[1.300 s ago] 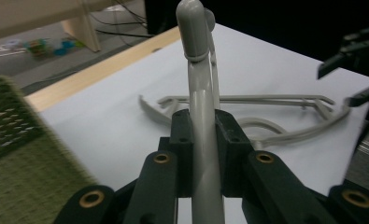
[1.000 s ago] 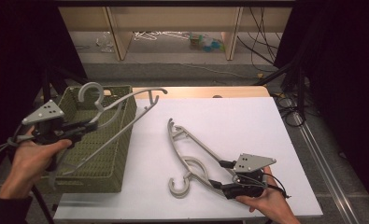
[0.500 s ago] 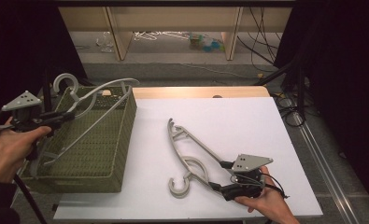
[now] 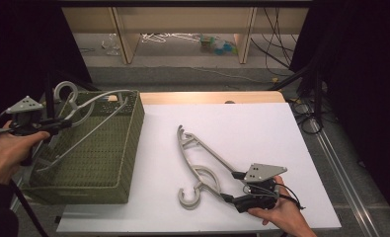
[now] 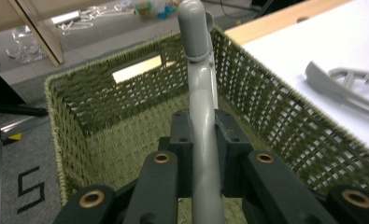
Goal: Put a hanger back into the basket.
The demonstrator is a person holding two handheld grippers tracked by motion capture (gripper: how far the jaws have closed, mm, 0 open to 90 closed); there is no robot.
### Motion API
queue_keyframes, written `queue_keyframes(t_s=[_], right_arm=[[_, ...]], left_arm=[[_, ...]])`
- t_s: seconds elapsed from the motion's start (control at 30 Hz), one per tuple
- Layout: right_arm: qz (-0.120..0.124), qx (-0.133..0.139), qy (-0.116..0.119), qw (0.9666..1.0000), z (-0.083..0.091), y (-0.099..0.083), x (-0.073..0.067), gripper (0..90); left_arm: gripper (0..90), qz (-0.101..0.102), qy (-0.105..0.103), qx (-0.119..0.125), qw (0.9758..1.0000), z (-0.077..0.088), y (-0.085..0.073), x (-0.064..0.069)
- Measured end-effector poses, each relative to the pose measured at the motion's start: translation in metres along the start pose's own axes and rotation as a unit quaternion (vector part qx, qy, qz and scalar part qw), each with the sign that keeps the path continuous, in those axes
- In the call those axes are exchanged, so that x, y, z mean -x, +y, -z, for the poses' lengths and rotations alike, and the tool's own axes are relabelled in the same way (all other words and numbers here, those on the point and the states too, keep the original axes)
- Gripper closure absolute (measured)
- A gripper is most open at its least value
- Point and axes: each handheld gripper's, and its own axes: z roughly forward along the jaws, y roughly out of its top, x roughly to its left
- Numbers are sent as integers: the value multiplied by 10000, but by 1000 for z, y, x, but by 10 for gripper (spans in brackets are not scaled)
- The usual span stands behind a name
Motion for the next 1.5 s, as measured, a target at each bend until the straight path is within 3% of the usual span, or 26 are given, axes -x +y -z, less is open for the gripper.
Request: queue_keyframes(t_s=[0.07,0.1,0.13,0.27,0.3,0.43,0.57,0.67,0.9,0.97,1.07,1.27,1.33,1.43,1.5], right_arm=[[3,-26,16,10000,0,0,0,256],[9,-32,21,10000,0,0,0,258],[4,-41,20,10000,0,0,0,258],[-27,-56,13,10000,-1,-1,0,259],[-29,-68,18,10000,-1,-1,-1,259],[-5,-90,36,10000,-2,-2,0,262],[-13,-92,43,9999,-2,-2,0,263],[20,-104,57,9999,-2,-2,0,266],[17,-131,75,9999,-3,-2,0,267],[11,-142,73,9999,-3,-3,0,267],[14,-141,72,9999,-3,-3,0,267],[1,-153,63,9999,-4,-3,0,267],[-11,-168,66,9998,-4,-4,0,267],[3,-154,49,9999,-4,-4,0,267],[-3,-161,45,9999,-4,-4,1,267]], left_arm=[[787,63,0,-55,10000,-8,-1,1],[787,-194,-16,-318,9993,-9,0,-2],[787,57,-38,-170,9998,-16,-1,1],[786,6,-52,-341,9994,-33,-3,0],[787,-247,-65,-575,9980,-35,-3,-3],[785,-337,-107,-840,9958,-50,-7,0],[784,-225,-4,-918,9955,-61,-15,1],[783,-259,54,-1127,9933,-67,-21,-1],[769,109,200,-1209,9924,-73,-37,-7],[759,14,346,-1327,9906,-73,-40,-9],[764,241,385,-1232,9913,-72,-44,-15],[736,323,610,-1275,9894,-69,-50,-19],[726,418,612,-1178,9903,-67,-51,-20],[657,462,813,-941,9912,-61,-48,-18],[621,456,692,-800,9933,-53,-45,-16]])
